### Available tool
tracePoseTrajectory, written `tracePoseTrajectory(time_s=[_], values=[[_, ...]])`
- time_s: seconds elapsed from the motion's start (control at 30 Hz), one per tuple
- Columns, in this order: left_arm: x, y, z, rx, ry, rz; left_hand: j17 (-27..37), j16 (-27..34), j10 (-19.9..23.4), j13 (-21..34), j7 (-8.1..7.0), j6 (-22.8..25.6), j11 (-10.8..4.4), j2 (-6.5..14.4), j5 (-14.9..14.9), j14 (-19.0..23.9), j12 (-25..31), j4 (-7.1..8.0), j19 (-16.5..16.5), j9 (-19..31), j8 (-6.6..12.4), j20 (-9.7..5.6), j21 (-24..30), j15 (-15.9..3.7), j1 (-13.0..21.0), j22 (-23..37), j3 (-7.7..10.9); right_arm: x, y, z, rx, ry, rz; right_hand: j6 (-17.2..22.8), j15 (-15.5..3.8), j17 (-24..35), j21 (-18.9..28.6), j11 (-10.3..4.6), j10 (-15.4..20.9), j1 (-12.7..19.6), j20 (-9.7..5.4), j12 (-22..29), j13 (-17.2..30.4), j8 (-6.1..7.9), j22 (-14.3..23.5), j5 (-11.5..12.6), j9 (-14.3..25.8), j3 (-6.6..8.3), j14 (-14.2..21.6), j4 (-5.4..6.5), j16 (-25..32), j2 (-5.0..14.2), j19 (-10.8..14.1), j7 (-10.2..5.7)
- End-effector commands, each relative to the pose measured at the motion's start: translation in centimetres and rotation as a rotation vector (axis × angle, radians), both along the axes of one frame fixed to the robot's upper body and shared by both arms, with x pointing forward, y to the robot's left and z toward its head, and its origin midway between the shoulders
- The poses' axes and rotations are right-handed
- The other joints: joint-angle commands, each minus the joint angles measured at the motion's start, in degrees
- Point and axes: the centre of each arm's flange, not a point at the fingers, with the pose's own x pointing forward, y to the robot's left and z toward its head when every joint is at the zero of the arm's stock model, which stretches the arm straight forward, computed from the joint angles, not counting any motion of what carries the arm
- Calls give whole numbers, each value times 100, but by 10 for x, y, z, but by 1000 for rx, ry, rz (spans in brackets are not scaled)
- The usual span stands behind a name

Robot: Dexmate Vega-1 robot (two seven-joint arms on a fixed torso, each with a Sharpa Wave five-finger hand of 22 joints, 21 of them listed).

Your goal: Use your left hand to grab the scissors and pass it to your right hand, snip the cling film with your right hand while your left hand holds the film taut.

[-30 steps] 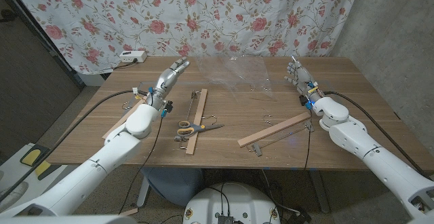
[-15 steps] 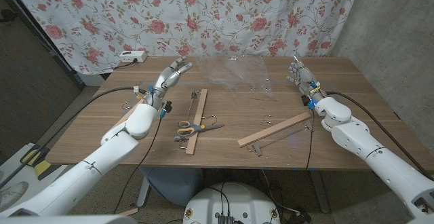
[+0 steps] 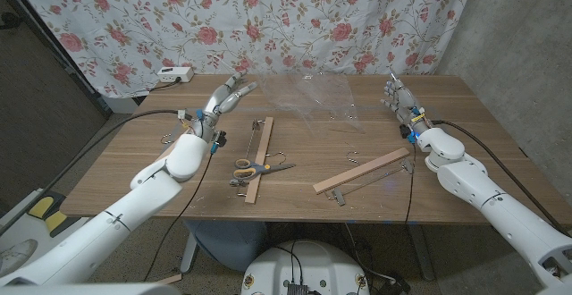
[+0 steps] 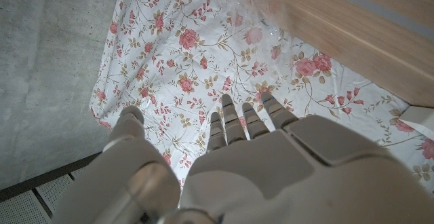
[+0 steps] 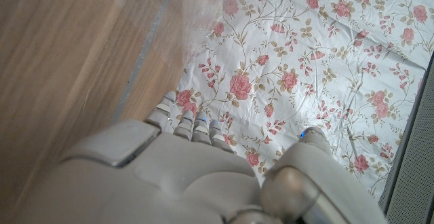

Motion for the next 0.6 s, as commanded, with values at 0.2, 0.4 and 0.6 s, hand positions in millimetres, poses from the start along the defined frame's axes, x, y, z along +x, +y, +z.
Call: tracePoseTrajectory(time_s=[0.2, 0.4, 0.6], values=[[-24, -16, 11, 163, -89, 239, 12, 60, 150, 38, 3, -15, -18, -41, -2, 163, 72, -15, 22, 16, 15, -15, 2, 4, 99, 9, 22, 4, -7, 1, 9, -9, -7, -22, -29, -12, 32, -3, -16, 49, 19, -3, 1, 14, 9, -24, -12, 17, -23, -35, 40, 18, -10, 3], [-26, -19, 12, 186, -102, 277, 14, 64, 197, 58, 8, 31, -41, -61, -4, 201, 93, -8, 30, 17, 40, -5, 3, 16, 113, 9, 14, 7, -8, 3, 14, -10, -15, -21, -26, -28, 34, -5, -17, 54, 19, -8, -6, 17, 9, -25, -20, 18, -25, -41, 41, 23, -9, -4], [-32, -20, 16, 231, -110, 307, 16, 49, 172, 81, 30, 22, 6, 33, 45, 196, 84, -16, 27, 18, 45, 27, -1, 50, 229, 9, 85, 9, -8, 6, 16, -16, -11, -24, -40, -50, 38, -8, 36, 56, 18, 9, -14, 20, 9, -27, -29, 17, 18, -47, 62, 26, -8, -1]])
